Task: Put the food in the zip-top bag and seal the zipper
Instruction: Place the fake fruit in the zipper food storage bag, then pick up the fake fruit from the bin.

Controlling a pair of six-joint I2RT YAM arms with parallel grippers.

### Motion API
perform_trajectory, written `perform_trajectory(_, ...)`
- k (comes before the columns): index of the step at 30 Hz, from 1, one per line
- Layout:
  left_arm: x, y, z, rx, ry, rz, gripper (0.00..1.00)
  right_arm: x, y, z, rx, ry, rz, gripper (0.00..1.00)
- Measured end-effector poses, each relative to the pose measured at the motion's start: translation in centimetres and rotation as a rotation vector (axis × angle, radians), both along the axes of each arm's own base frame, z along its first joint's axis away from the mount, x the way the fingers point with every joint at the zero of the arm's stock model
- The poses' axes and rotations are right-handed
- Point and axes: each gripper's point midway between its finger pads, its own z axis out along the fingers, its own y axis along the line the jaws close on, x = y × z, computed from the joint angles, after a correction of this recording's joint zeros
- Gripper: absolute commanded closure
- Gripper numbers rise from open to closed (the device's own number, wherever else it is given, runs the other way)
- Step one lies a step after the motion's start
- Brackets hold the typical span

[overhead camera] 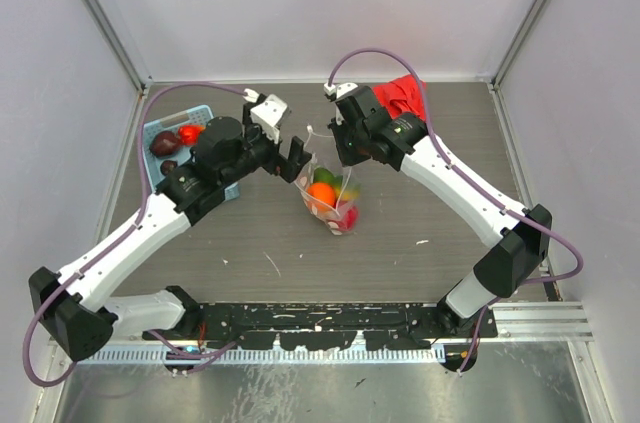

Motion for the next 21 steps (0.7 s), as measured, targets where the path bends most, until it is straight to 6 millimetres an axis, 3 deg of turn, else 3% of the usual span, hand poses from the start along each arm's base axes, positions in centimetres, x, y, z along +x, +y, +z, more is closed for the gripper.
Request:
perform_trajectory(8,1.7,4.8,-2.2,0.003,0.141,0.297,0.01,0.0,0.0,0.0,0.000,0.000,0.000,1.00)
perform_trajectory(11,3.0,8.1,-2.9,-0.032,0.210,0.443,0.02,0.0,0.0,0.0,0.000,0.000,0.000,1.00)
perform_trajectory(13,4.1,11.7,-3.9,-0.070,0.276,0.588,0.02,0.0,0.0,0.0,0.000,0.000,0.000,1.00)
perform_trajectory(14,4.2,11.9,-4.0,-0.072,0.281,0.596,0.02,0.0,0.0,0.0,0.000,0.000,0.000,1.00)
perform_trajectory(21,5.3,19.0,-6.6,-0.131,0.412,0.869,0.02,0.0,0.0,0.0,0.000,-0.001,0.001,1.00)
